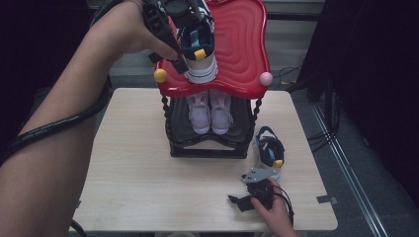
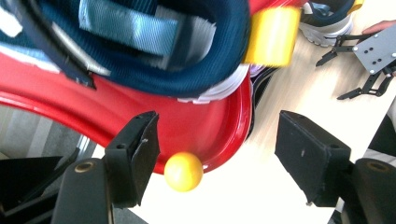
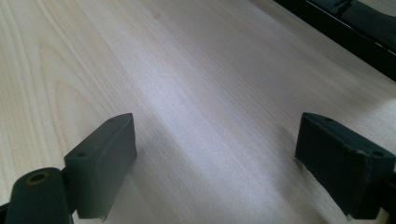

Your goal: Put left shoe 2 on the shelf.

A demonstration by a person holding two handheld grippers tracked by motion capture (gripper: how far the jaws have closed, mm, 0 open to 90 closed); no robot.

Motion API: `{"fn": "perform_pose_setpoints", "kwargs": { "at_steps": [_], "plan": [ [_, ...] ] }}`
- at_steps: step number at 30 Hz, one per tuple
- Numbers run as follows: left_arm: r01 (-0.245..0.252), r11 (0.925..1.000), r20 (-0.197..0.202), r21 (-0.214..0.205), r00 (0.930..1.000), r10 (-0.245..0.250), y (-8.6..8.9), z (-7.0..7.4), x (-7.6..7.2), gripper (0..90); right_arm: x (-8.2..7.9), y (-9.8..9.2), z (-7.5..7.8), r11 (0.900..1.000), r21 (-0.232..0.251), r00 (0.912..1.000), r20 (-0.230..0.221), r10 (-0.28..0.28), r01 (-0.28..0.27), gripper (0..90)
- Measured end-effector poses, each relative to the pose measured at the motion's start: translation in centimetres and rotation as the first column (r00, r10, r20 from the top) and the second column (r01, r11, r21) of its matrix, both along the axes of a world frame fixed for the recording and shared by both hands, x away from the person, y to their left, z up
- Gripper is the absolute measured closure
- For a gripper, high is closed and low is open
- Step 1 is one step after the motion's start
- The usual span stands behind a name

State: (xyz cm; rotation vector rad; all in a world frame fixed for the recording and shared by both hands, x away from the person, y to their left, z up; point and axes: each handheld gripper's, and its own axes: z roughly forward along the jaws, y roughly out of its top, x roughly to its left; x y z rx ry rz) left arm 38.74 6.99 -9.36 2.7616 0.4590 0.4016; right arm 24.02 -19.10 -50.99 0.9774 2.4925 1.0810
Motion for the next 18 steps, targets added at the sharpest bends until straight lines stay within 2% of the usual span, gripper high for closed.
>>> {"fn": "perform_pose_setpoints", "kwargs": {
  "at_steps": [3,5,8,14,18],
  "plan": [
    [-0.005,1.0,-0.005,-0.002,1.0,0.005,0.7,-0.2,-0.1,28.6,0.0,0.0,0.0,1.0,0.0,1.0,0.0,0.0,0.0,11.6],
    [-0.024,0.9994,-0.008,-0.027,0.9997,0.024,1.1,-0.4,-0.2,28.2,0.0,0.0,0.0,1.0,0.0,1.0,0.0,0.0,0.0,11.6],
    [-0.031,0.9994,-0.023,-0.018,0.9993,0.031,1.8,-0.6,-0.3,27.1,0.0,0.0,0.0,1.0,0.0,1.0,0.0,0.0,0.0,11.6],
    [-0.063,0.9975,-0.049,-0.031,0.9969,0.062,3.1,-1.5,-0.4,25.5,0.0,0.0,0.0,1.0,0.0,1.0,0.0,0.0,0.0,11.6],
    [-0.067,0.9974,-0.068,-0.026,0.9956,0.065,4.0,-1.8,-0.5,25.4,0.0,0.0,0.0,1.0,0.0,1.0,0.0,0.0,0.0,11.6]
  ]
}}
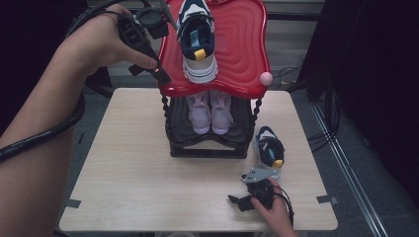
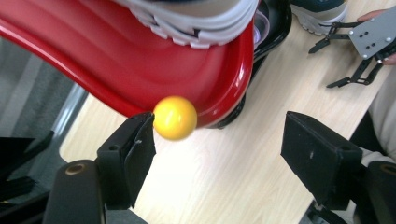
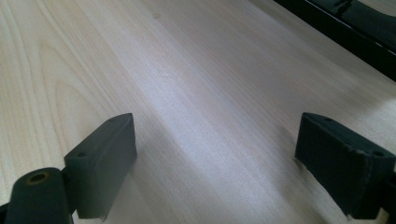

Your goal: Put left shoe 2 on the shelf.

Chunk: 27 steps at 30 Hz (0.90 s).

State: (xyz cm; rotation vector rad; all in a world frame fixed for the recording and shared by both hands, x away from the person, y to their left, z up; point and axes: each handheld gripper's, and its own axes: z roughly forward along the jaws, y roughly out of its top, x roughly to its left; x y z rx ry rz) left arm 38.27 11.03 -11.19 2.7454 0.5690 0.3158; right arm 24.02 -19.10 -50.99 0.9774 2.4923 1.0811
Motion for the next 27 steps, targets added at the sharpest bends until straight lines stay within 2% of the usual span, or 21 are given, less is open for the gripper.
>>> {"fn": "perform_pose_setpoints", "kwargs": {
  "at_steps": [6,8,27],
  "plan": [
    [-0.028,0.9996,-0.035,0.0,0.999,0.028,1.5,-0.9,-0.2,25.2,0.0,0.0,0.0,1.0,0.0,1.0,0.0,0.0,0.0,11.6],
    [-0.024,0.9997,-0.035,0.01,0.9991,0.024,1.9,-1.2,-0.2,25.1,0.0,0.0,0.0,1.0,0.0,1.0,0.001,0.0,0.0,11.6],
    [-0.061,0.9981,-0.086,0.01,0.9943,0.062,5.4,-4.3,-1.3,25.1,0.0,0.0,0.0,1.0,-0.003,1.0,0.0,-0.001,0.001,11.4]
  ]
}}
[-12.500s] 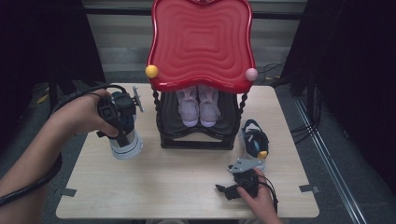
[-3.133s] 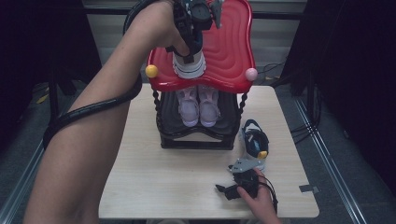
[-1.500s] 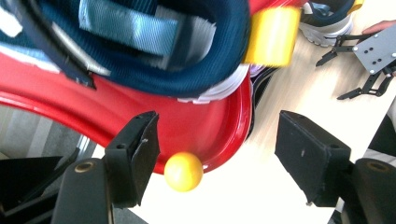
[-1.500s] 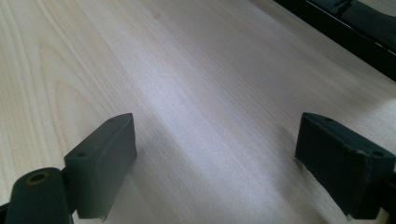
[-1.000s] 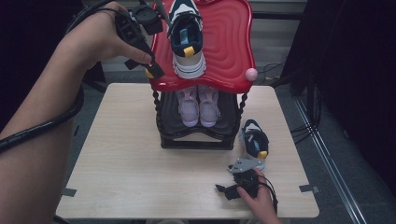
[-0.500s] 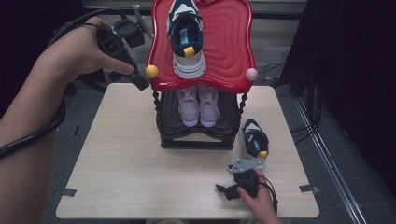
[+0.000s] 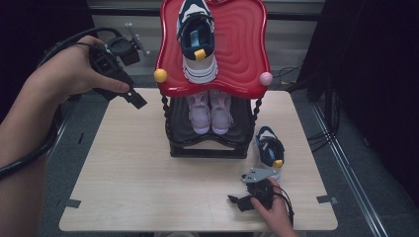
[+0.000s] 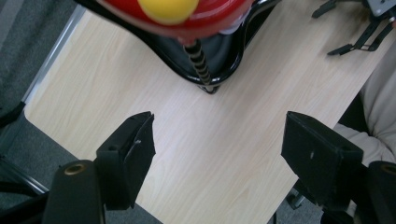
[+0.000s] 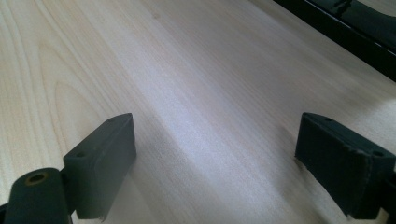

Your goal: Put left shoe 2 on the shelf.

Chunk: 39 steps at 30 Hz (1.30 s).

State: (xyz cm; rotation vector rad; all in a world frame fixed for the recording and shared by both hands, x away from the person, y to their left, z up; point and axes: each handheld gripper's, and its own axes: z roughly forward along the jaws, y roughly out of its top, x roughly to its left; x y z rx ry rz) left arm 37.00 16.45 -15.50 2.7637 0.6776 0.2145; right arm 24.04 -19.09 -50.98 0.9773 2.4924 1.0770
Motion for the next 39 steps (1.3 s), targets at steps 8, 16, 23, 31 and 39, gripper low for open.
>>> {"fn": "perform_pose_setpoints", "kwargs": {
  "at_steps": [8,16,23,31,39],
  "plan": [
    [-0.005,0.9999,-0.011,-0.009,0.9999,0.004,1.2,-1.9,-0.7,25.0,0.0,0.0,0.0,1.0,-0.001,1.0,0.0,-0.001,0.001,11.4],
    [-0.006,0.9997,-0.031,-0.023,0.9995,0.005,2.0,-4.3,-1.1,25.3,0.0,0.0,0.0,1.0,0.0,1.0,-0.002,-0.002,0.002,11.4],
    [-0.002,0.9993,-0.051,-0.037,0.9987,0.0,2.3,-6.6,-1.5,25.5,0.0,0.0,0.0,1.0,0.001,1.0,0.002,-0.002,0.002,11.3],
    [-0.003,0.9989,-0.079,-0.047,0.9969,-0.001,2.7,-9.0,-1.7,25.5,0.0,0.0,0.0,1.0,0.002,1.0,0.002,-0.002,0.002,11.3],
    [-0.008,0.9991,-0.095,-0.042,0.9955,0.004,3.3,-11.8,-1.9,25.6,0.0,0.0,0.0,1.0,0.001,1.0,0.002,-0.002,0.002,11.3]
  ]
}}
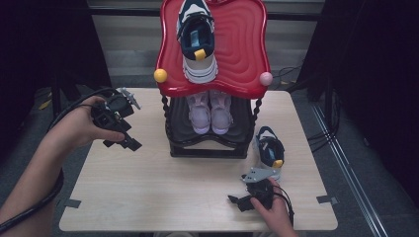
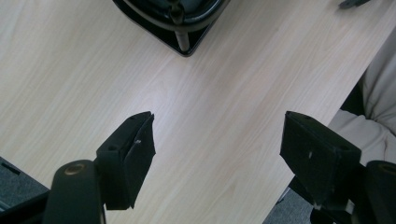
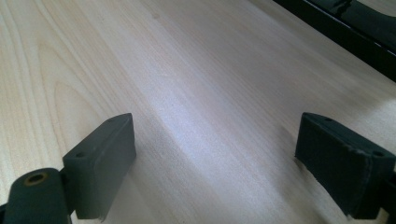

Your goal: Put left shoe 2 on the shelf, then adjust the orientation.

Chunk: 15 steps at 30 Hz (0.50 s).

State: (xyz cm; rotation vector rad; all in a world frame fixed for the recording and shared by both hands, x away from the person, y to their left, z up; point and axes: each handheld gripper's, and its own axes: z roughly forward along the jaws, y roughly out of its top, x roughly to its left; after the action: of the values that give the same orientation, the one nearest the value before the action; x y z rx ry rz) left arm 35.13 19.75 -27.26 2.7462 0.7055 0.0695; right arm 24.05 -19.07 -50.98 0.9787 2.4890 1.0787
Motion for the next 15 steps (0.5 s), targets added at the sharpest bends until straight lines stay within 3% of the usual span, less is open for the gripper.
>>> {"fn": "perform_pose_setpoints", "kwargs": {
  "at_steps": [12,15],
  "plan": [
    [0.016,0.9999,-0.029,0.005,0.9995,-0.016,0.0,-5.3,-0.6,25.3,0.0,0.0,0.0,1.0,0.002,1.0,0.001,0.0,0.0,11.3],
    [0.011,0.9998,-0.041,-0.014,0.9991,-0.012,-0.1,-6.9,-0.8,25.3,0.0,0.0,0.0,1.0,0.002,1.0,0.002,0.0,0.0,11.3]
  ]
}}
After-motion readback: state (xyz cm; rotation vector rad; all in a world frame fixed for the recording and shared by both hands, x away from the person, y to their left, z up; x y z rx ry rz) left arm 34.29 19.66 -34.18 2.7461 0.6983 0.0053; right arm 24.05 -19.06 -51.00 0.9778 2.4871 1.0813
